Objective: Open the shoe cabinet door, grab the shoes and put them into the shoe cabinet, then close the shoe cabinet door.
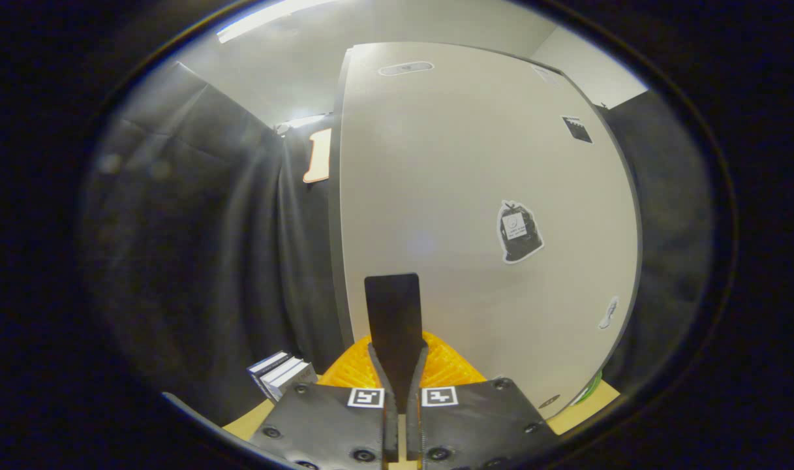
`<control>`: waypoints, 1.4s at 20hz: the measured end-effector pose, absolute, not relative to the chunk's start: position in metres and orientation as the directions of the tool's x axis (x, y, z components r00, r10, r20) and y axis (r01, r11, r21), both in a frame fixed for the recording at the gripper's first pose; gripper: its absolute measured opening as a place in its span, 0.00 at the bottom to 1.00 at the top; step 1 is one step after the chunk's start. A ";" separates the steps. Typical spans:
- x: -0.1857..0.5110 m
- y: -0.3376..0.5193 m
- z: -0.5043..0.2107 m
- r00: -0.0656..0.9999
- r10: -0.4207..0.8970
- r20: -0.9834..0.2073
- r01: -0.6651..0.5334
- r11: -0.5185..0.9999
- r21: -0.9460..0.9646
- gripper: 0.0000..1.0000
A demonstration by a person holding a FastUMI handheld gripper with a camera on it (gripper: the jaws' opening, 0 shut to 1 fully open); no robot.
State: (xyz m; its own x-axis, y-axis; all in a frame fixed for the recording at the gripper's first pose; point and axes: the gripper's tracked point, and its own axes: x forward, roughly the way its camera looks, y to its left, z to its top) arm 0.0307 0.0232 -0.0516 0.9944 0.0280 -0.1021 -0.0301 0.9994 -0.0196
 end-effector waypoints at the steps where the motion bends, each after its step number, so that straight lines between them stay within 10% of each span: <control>1: 0.025 0.021 -0.051 0.995 0.022 -0.098 -0.024 0.999 -0.022 0.07; 28: -0.040 -0.009 -0.036 0.983 -0.172 -0.060 0.172 0.985 -0.003 0.06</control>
